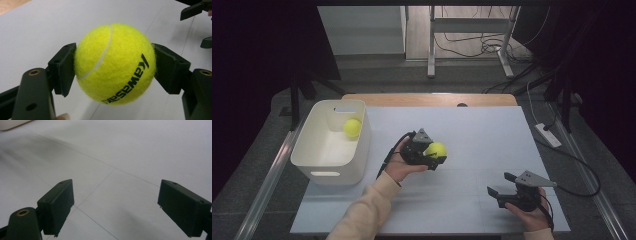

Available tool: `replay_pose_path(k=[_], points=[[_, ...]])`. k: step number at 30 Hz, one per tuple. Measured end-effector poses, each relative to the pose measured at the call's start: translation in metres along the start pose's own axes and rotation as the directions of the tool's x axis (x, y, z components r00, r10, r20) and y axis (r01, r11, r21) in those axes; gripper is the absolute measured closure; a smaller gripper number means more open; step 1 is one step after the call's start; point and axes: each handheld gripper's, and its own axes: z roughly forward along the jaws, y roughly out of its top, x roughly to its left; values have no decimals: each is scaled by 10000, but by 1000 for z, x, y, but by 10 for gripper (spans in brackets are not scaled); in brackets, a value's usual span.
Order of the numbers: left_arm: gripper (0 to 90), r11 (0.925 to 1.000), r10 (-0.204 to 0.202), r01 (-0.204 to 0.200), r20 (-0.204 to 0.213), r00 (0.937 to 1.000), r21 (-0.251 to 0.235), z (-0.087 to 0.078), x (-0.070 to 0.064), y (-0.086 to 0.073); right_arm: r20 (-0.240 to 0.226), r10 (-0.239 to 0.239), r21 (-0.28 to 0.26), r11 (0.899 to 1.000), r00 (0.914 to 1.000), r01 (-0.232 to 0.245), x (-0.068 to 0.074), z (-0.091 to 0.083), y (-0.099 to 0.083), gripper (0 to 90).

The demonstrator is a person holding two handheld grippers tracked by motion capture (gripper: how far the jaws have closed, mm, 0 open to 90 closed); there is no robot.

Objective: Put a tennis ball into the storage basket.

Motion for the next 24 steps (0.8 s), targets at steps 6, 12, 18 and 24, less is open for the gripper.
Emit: replay_pose_path(k=[6, 12, 18, 24], points=[[264, 9999, -149, 147, -224, 9996, -89, -7, 4, -5, -7, -11, 5, 10000, 10000, 11, 0, 0, 0, 135], [264, 9995, -244, 236, -397, 9989, -210, -13, 6, -9, 2, -2, 14, 10000, 10000, 2, 0, 0, 0, 135], [264, 9992, -320, 306, -516, 9982, -273, -17, 7, -11, -5, -4, 25, 10000, 10000, 4, 0, 0, 0, 136], [264, 9987, -332, 302, -731, 9968, -421, -25, 8, -15, 13, 4, 11, 10000, 10000, -4, 0, 0, 0, 136]])
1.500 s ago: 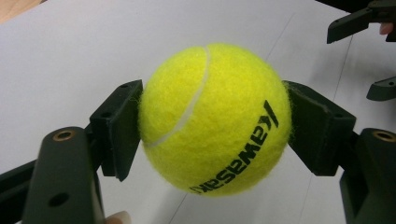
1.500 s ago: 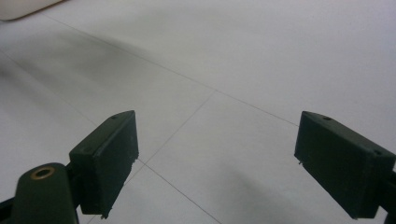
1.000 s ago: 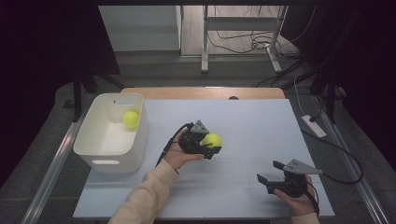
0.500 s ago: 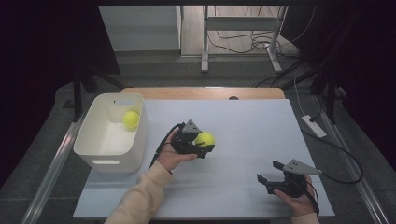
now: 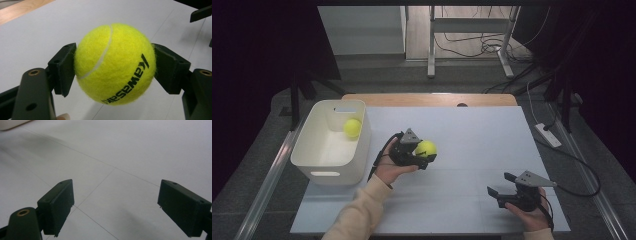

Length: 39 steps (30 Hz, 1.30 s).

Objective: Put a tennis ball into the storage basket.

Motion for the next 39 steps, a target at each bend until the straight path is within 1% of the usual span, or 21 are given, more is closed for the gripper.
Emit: replay_pose_path(k=[9, 14, 18, 24, 29, 31, 32, 36, 38, 39], points=[[264, 9996, -150, 145, -212, 9997, -248, -14, 6, -2, -69, 22, -5, 10000, 10000, -23, 1, 1, 1, 136], [264, 9987, -321, 305, -381, 9988, -414, -20, 9, -3, -65, 28, 5, 10000, 10000, -28, 1, 1, 0, 136], [264, 9963, -464, 425, -519, 9976, -747, -27, 11, -3, -73, 33, 36, 10000, 10000, -33, 2, 1, 0, 137], [264, 9931, -562, 483, -724, 9958, -1068, -37, 13, 1, -74, 12, 25, 10000, 10000, -11, 1, 1, 0, 137], [264, 9916, -601, 504, -793, 9950, -1192, -42, 13, 4, -101, 8, 52, 10000, 9999, -8, 2, 1, 0, 137], [264, 9903, -675, 570, -802, 9945, -1263, -45, 14, 5, -104, -15, 51, 10000, 9999, 15, 1, 2, 0, 136], [264, 9887, -749, 631, -828, 9938, -1361, -48, 15, 8, -104, -14, 51, 10000, 9999, 14, 1, 2, 0, 136], [264, 9870, -761, 613, -964, 9924, -1484, -56, 18, 12, -105, -14, 49, 10000, 9999, 15, 1, 2, 0, 136], [264, 9860, -809, 653, -978, 9919, -1535, -58, 18, 12, -103, -16, 54, 10000, 9999, 17, 1, 2, 0, 137], [263, 9849, -841, 669, -1033, 9911, -1596, -61, 20, 13, -78, -26, 70, 10000, 10000, 27, 1, 2, 0, 136]])
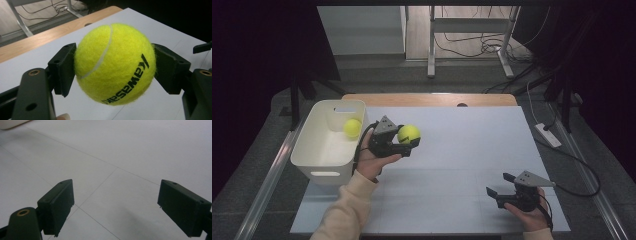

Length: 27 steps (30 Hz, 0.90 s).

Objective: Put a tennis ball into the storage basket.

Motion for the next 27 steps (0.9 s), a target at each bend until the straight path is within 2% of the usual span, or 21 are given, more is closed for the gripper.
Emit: replay_pose_path(k=[9, 17, 27], points=[[263, 9995, -292, 287, -528, 9982, -112, -14, 11, 7, -4, 4, 2, 10000, 10000, -4, 0, 0, 0, 136], [263, 9988, -413, 388, -885, 9952, -297, -25, 16, 13, -12, 48, -32, 10000, 10000, -48, -1, 0, 0, 136], [263, 9975, -554, 503, -1081, 9926, -497, -38, 23, 17, 1, 23, -8, 10000, 10000, -23, 0, 0, 0, 136]])
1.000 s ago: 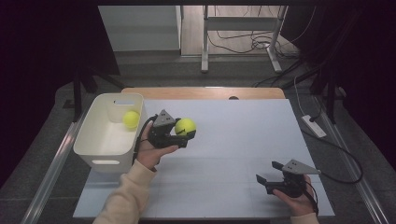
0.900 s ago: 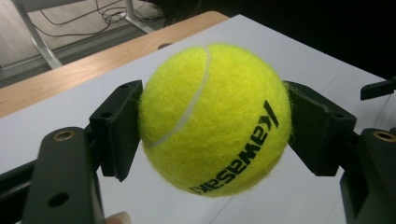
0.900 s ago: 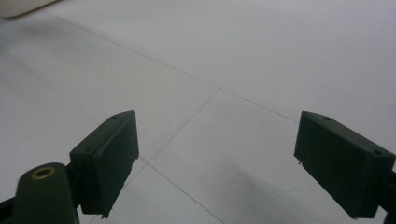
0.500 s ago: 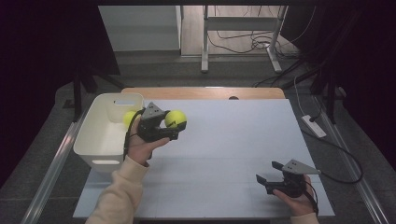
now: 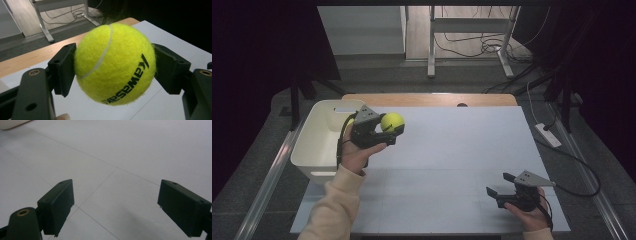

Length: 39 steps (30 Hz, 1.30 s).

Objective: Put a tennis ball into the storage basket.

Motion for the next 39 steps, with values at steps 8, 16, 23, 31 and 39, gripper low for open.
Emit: replay_pose_path(k=[8, 16, 23, 31, 39], points=[[263, 9999, -153, 151, -257, 9996, -67, -10, 11, 3, -21, 35, -39, 10000, 10000, -35, 0, -1, 0, 136], [263, 9996, -240, 233, -483, 9985, -155, -19, 19, 4, 16, 41, -11, 10000, 10000, -41, 0, 0, 0, 136], [263, 9994, -325, 316, -681, 9971, -149, -26, 27, 3, 12, 32, -15, 10000, 10000, -32, 0, 0, 0, 136], [263, 9988, -467, 456, -874, 9951, -150, -29, 35, 2, 18, 42, -29, 10000, 10000, -42, 0, 0, 0, 136], [263, 9976, -693, 682, -1117, 9913, -139, -32, 44, 0, 33, 42, -12, 10000, 10000, -42, 0, 0, 0, 136]])
